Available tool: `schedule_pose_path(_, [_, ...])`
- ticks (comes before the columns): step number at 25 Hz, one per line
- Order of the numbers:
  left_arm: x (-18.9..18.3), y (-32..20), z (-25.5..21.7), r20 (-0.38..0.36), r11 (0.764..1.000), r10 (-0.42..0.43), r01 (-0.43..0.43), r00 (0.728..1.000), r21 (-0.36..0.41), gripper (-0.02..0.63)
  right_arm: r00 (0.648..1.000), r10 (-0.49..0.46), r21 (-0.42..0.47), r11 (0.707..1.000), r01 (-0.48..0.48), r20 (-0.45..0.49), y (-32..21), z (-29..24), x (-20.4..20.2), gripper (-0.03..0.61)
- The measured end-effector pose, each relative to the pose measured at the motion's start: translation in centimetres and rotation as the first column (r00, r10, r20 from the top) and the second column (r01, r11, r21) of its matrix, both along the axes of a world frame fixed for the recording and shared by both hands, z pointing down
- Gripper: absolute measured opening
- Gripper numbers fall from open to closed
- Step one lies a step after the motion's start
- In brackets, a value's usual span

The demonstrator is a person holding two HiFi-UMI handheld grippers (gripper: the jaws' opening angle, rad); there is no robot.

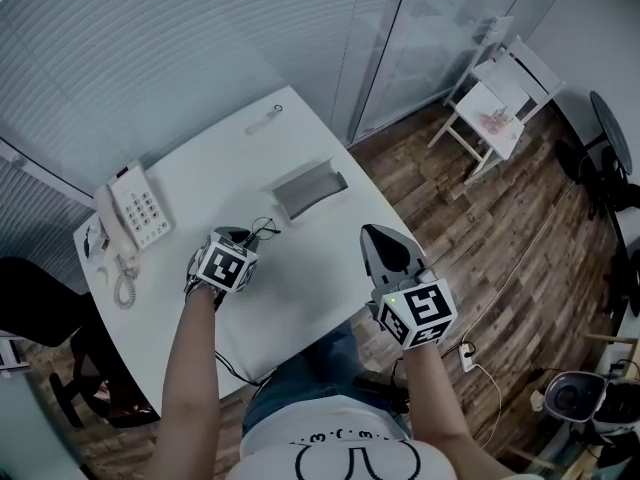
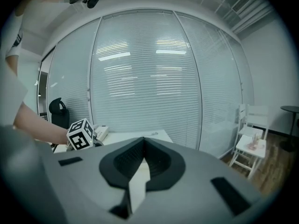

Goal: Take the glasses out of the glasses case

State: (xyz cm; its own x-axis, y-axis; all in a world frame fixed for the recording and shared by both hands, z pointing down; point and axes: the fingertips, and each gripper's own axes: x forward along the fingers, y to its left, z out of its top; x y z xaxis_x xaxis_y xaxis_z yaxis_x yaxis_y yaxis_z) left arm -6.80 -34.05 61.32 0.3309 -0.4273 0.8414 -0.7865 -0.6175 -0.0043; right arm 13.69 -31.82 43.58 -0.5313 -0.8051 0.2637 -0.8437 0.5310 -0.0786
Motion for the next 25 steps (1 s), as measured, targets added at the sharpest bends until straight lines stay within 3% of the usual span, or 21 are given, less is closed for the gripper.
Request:
schedule_pose_path(3, [-0.4,0.2,-0.6,-0.011,0.999,-0.004,0.005,1.0,0.034,0.153,1.0,0.006,0.013,1.0,-0.006,0.001,0.2,-0.5,-0.7,0.011])
schedule_pose_path(5, [-0.9,0.5,-2.1,-0.033,0.996,-0.028,0.03,0.999,0.08,0.178,1.0,0.014,0.028,1.0,-0.014,0.001,0.5,-1.0,-1.2,0.011])
schedule_pose_path(8, [-1.9,0.9,-5.9,-0.093,0.979,-0.063,0.079,0.994,0.19,0.174,0.999,0.044,0.054,0.998,-0.044,-0.002,1.1,-1.9,-1.4,0.011])
schedule_pose_path(10, [-2.5,1.2,-9.1,-0.149,0.952,-0.083,0.122,0.985,0.281,0.126,0.998,0.07,0.077,0.995,-0.07,-0.003,1.6,-2.9,-1.4,0.011])
schedule_pose_path(13, [-3.9,1.9,-14.1,-0.215,0.873,-0.109,0.197,0.97,0.447,0.024,0.995,0.097,0.123,0.988,-0.096,-0.002,2.5,-4.9,-1.7,0.011])
schedule_pose_path(16, [-4.5,2.8,-18.0,-0.255,0.791,-0.116,0.245,0.96,0.56,0.015,0.995,0.104,0.172,0.98,-0.101,-0.009,3.4,-7.0,-2.1,0.011])
schedule_pose_path(25, [-4.1,5.8,-26.2,-0.385,0.616,-0.11,0.367,0.916,0.698,0.015,0.996,0.082,0.279,0.958,-0.067,-0.044,5.1,-11.1,-3.0,0.011])
